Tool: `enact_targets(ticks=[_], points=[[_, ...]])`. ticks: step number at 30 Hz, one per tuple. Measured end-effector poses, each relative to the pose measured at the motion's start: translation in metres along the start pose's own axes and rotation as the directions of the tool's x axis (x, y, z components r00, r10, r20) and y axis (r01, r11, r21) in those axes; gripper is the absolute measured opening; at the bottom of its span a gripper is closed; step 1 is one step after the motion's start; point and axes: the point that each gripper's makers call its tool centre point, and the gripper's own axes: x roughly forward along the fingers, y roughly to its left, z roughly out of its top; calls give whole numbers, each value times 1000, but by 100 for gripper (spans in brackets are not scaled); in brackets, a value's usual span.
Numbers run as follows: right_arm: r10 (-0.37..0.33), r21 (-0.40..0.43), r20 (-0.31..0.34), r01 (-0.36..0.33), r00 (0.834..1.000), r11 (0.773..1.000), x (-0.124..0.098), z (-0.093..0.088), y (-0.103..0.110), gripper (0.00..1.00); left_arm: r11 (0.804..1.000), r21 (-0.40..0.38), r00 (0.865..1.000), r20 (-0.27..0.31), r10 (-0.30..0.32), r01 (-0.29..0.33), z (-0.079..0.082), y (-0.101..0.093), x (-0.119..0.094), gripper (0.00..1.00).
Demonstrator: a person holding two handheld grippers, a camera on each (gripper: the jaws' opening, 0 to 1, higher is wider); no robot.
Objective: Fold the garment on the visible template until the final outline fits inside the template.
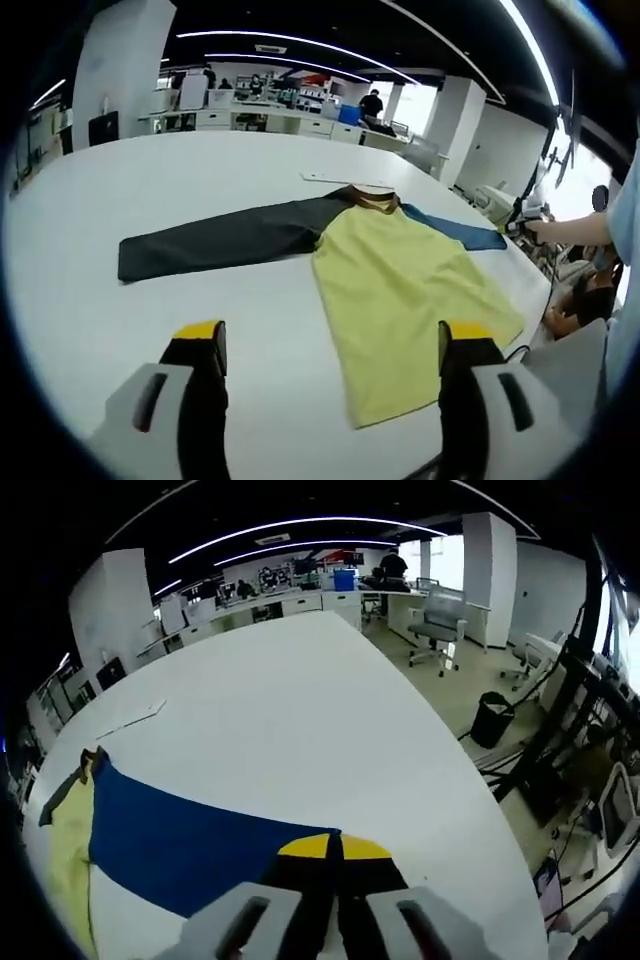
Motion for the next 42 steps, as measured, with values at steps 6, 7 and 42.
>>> enact_targets(ticks=[6, 7, 42], points=[[-24, 19, 57, 23, 998, 1000, -11, 3, -7, 0, 1000, -13, 1000, -3, 11, -11, -5, 2, -1, 84], [-33, 25, 75, 31, 997, 999, -14, 4, -9, 0, 1000, -15, 1000, -2, 11, -11, -6, 2, -1, 84], [584, -429, 39, -514, 811, 743, -7, 65, 237, 55, 992, 80, 995, 17, -96, 95, 35, -2, 43, 83]])
